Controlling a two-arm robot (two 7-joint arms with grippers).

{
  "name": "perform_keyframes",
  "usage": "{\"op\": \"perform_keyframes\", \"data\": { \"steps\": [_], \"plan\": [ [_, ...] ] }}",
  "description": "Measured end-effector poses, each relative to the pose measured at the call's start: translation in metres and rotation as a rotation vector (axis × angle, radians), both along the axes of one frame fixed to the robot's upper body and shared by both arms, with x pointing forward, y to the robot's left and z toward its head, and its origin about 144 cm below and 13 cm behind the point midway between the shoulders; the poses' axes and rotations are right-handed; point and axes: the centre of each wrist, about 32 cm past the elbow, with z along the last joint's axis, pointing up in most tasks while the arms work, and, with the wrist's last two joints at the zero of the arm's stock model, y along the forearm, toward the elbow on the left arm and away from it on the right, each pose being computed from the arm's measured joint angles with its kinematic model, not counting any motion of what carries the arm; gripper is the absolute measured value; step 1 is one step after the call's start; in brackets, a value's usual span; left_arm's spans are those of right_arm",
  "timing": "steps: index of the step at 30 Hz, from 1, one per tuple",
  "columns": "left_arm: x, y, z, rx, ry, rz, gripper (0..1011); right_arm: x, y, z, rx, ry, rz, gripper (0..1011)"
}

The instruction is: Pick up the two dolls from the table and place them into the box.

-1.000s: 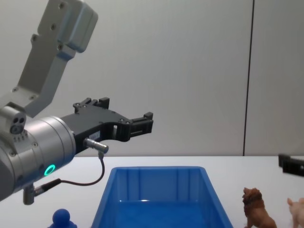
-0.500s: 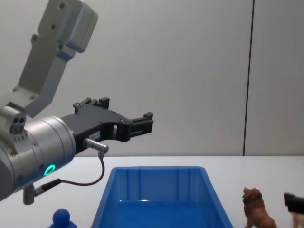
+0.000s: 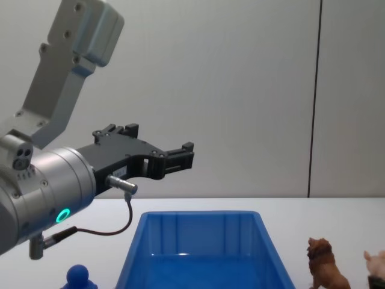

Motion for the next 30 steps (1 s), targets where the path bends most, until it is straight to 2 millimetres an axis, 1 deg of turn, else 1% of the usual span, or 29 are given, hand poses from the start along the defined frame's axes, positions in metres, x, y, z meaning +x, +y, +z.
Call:
{"op": "perform_keyframes", "data": {
  "steps": [3, 4, 5, 6, 7, 8, 9, 10, 11, 14, 22, 30],
  "plan": [
    [0.0, 0.0, 0.0, 0.0, 0.0, 0.0, 1001, 0.0, 0.0, -0.003, -0.001, 0.01, -0.005, 729],
    [0.0, 0.0, 0.0, 0.0, 0.0, 0.0, 1001, -0.001, 0.001, -0.004, -0.001, 0.015, -0.007, 666],
    [0.0, 0.0, 0.0, 0.0, 0.0, 0.0, 1001, -0.001, 0.001, -0.005, -0.002, 0.018, -0.008, 645],
    [0.0, 0.0, 0.0, 0.0, 0.0, 0.0, 1001, -0.001, 0.001, -0.007, -0.002, 0.022, -0.011, 603],
    [0.0, 0.0, 0.0, 0.0, 0.0, 0.0, 1001, -0.001, 0.001, -0.007, -0.002, 0.024, -0.011, 603],
    [0.0, 0.0, 0.0, 0.0, 0.0, 0.0, 1001, -0.001, 0.001, -0.008, -0.002, 0.026, -0.012, 546],
    [0.0, 0.0, 0.0, 0.0, 0.0, 0.0, 1001, -0.001, 0.001, -0.008, -0.002, 0.027, -0.013, 534],
    [0.0, 0.0, 0.0, 0.0, 0.0, 0.0, 1001, -0.001, 0.001, -0.009, -0.002, 0.028, -0.014, 464],
    [0.0, 0.0, 0.0, 0.0, 0.0, 0.0, 1001, -0.001, 0.001, -0.009, -0.002, 0.028, -0.014, 464],
    [0.0, 0.0, 0.0, 0.0, 0.0, 0.0, 1001, -0.002, 0.002, -0.011, -0.004, 0.021, -0.015, 375],
    [0.0, 0.0, 0.0, 0.0, 0.0, 0.0, 1001, -0.005, 0.004, -0.007, -0.011, -0.037, -0.007, 375],
    [0.0, 0.0, 0.0, 0.0, 0.0, 0.0, 1001, -0.007, 0.008, 0.008, -0.009, -0.136, 0.026, 375]
  ]
}}
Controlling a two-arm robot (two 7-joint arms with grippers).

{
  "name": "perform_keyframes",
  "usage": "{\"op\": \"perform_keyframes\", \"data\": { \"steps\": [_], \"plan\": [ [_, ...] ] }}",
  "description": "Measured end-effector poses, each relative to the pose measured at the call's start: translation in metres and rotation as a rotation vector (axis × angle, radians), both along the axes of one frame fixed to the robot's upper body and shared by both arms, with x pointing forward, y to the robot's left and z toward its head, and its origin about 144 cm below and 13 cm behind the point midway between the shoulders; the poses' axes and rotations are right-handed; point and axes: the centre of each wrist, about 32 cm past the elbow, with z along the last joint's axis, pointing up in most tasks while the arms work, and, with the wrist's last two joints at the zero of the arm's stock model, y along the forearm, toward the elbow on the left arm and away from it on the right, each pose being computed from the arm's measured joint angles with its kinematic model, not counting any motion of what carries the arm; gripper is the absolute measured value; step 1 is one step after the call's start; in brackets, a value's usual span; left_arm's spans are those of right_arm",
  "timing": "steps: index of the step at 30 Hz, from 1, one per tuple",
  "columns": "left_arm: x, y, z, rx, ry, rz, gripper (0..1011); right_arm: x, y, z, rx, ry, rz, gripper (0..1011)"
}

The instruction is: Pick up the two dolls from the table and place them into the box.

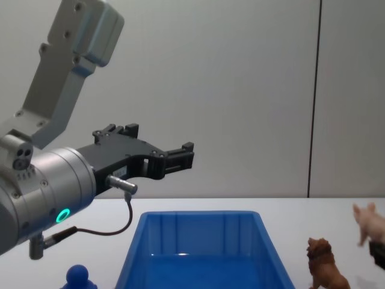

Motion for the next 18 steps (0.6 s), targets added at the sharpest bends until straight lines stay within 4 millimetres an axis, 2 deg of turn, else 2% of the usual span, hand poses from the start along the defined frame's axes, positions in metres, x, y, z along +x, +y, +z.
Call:
{"op": "perform_keyframes", "data": {
  "steps": [18],
  "plan": [
    [0.0, 0.0, 0.0, 0.0, 0.0, 0.0, 1001, 0.009, 0.018, 0.023, 0.074, -0.1, 0.199, 375]
  ]
}}
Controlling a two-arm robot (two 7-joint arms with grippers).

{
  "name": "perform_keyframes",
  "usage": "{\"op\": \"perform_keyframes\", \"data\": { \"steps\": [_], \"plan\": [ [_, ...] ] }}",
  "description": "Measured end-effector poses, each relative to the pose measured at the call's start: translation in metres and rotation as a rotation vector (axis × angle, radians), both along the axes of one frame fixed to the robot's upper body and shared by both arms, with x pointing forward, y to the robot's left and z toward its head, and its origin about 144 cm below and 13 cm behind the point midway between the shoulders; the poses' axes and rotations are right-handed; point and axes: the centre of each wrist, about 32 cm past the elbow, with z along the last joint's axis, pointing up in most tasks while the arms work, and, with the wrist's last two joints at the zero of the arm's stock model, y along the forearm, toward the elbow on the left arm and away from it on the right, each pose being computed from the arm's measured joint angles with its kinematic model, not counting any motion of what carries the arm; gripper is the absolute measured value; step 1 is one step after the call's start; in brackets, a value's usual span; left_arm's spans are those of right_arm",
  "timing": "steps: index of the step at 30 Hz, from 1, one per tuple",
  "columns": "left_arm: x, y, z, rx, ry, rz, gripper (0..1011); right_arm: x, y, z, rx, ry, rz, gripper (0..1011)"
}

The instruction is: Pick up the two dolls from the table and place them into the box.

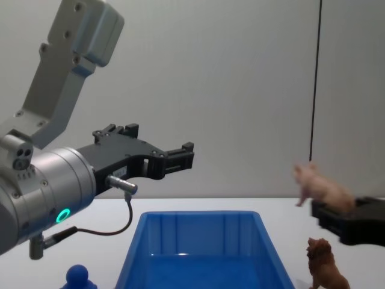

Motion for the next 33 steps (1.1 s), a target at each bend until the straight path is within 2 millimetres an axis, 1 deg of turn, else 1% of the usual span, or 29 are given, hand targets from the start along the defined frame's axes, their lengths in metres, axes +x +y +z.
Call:
{"op": "perform_keyframes", "data": {
  "steps": [10, 16, 19, 23, 25, 28, 29, 31, 33],
  "plan": [
    [0.0, 0.0, 0.0, 0.0, 0.0, 0.0, 1001, 0.012, 0.017, 0.002, 0.035, 0.017, 0.149, 375],
    [0.0, 0.0, 0.0, 0.0, 0.0, 0.0, 1001, 0.022, 0.031, 0.001, 0.052, 0.045, 0.245, 375],
    [0.0, 0.0, 0.0, 0.0, 0.0, 0.0, 1001, 0.027, 0.038, 0.0, 0.057, 0.061, 0.287, 438],
    [0.0, 0.0, 0.0, 0.0, 0.0, 0.0, 1002, 0.033, 0.044, -0.001, 0.061, 0.08, 0.326, 579],
    [0.0, 0.0, 0.0, 0.0, 0.0, 0.0, 1001, 0.035, 0.047, -0.002, 0.063, 0.089, 0.339, 609],
    [0.0, 0.0, 0.0, 0.0, 0.0, 0.0, 1001, 0.038, 0.05, -0.003, 0.065, 0.098, 0.346, 739],
    [0.0, 0.0, 0.0, 0.0, 0.0, 0.0, 1001, 0.039, 0.051, -0.003, 0.066, 0.103, 0.348, 753],
    [0.0, 0.0, 0.0, 0.0, 0.0, 0.0, 1001, 0.04, 0.052, -0.004, 0.066, 0.109, 0.348, 831],
    [0.0, 0.0, 0.0, 0.0, 0.0, 0.0, 1001, 0.04, 0.052, -0.004, 0.066, 0.112, 0.346, 880]
  ]
}}
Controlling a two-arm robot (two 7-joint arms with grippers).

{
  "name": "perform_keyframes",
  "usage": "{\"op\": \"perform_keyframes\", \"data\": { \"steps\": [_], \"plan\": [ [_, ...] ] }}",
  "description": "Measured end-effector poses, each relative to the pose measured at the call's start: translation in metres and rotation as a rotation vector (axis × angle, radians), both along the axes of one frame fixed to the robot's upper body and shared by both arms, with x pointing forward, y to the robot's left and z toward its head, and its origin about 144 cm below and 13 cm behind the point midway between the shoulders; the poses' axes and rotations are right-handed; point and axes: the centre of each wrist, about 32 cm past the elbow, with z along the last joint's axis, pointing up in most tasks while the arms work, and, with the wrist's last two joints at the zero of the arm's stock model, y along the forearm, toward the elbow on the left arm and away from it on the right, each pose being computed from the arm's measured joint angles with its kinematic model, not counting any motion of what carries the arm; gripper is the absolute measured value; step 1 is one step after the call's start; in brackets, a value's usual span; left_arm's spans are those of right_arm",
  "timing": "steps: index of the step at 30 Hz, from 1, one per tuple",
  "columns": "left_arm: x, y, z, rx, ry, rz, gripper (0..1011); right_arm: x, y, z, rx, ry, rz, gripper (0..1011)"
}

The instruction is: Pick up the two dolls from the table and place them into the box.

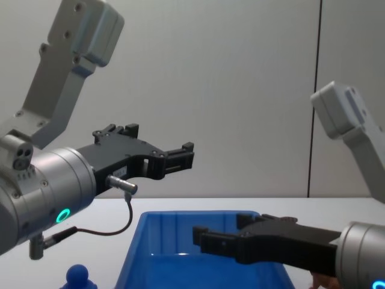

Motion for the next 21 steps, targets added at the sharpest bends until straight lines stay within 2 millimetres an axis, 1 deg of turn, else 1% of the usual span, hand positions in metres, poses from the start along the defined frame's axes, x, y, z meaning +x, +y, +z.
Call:
{"op": "perform_keyframes", "data": {
  "steps": [1, 3, 5, 16, 21],
  "plan": [
    [0.0, 0.0, 0.0, 0.0, 0.0, 0.0, 1001, 0.0, 0.0, 0.0, -0.001, 0.002, -0.005, 918],
    [0.0, 0.0, 0.0, 0.0, 0.0, 0.0, 1001, 0.0, 0.0, 0.0, -0.003, 0.002, -0.01, 948],
    [0.0, 0.0, 0.0, 0.0, 0.0, 0.0, 1001, -0.001, -0.001, 0.0, -0.005, 0.0, -0.022, 1001],
    [0.0, 0.0, 0.0, 0.0, 0.0, 0.0, 1001, -0.013, -0.012, 0.005, -0.021, -0.043, -0.103, 1001],
    [0.0, 0.0, 0.0, 0.0, 0.0, 0.0, 1001, -0.024, -0.022, 0.008, -0.043, -0.066, -0.174, 1001]
  ]
}}
